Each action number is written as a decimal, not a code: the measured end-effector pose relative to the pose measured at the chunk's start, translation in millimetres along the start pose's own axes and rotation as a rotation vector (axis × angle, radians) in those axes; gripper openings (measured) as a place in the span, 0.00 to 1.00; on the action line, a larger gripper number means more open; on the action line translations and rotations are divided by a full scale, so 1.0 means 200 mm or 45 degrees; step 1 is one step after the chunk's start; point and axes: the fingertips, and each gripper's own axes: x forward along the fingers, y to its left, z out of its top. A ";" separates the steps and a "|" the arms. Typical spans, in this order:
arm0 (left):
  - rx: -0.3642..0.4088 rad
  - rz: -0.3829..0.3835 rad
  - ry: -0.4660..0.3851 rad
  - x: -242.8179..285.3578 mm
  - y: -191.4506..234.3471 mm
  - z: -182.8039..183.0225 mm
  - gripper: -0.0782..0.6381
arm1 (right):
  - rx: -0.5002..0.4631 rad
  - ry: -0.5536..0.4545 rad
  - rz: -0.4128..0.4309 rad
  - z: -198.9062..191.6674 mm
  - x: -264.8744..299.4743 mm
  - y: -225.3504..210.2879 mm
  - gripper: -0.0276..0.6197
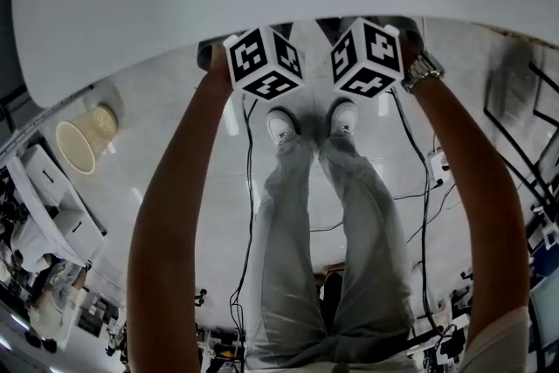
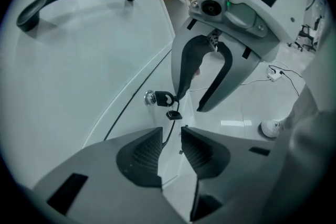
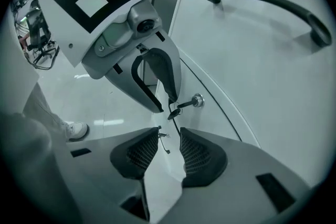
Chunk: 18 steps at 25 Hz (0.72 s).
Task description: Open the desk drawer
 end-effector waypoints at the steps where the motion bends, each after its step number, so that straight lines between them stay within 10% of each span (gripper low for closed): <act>1: 0.006 -0.006 0.007 0.02 0.00 -0.01 0.28 | -0.018 0.003 0.004 0.01 0.02 0.00 0.24; 18: 0.223 0.021 0.106 0.16 -0.04 -0.06 0.30 | -0.224 0.077 0.002 -0.03 0.21 -0.02 0.24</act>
